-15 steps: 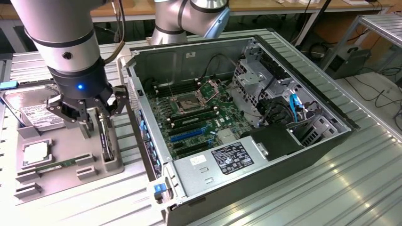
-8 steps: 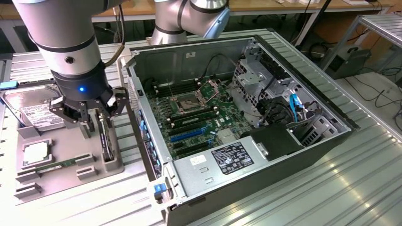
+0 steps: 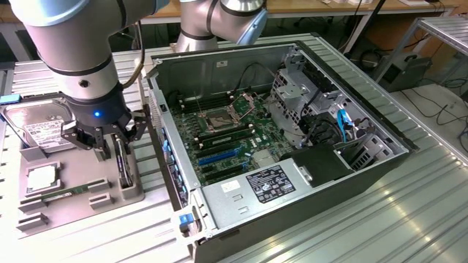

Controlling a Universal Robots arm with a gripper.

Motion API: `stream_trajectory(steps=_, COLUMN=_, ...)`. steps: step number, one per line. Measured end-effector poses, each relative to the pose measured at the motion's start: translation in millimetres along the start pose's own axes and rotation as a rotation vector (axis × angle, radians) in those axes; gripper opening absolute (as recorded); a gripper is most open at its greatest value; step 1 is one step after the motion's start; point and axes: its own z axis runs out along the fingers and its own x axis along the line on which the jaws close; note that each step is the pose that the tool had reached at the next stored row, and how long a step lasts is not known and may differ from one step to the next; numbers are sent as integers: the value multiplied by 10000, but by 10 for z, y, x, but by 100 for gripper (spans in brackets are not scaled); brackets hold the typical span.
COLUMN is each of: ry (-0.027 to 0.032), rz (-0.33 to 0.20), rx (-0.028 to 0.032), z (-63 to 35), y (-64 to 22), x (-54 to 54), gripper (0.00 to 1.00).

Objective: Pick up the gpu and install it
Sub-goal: 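Pick up the gpu and move the gpu toward the slot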

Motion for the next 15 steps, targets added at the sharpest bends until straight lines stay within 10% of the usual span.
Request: stream_trajectory(steps=15, ry=0, rz=14, rx=-5, z=25, y=5, x=1, gripper=32)
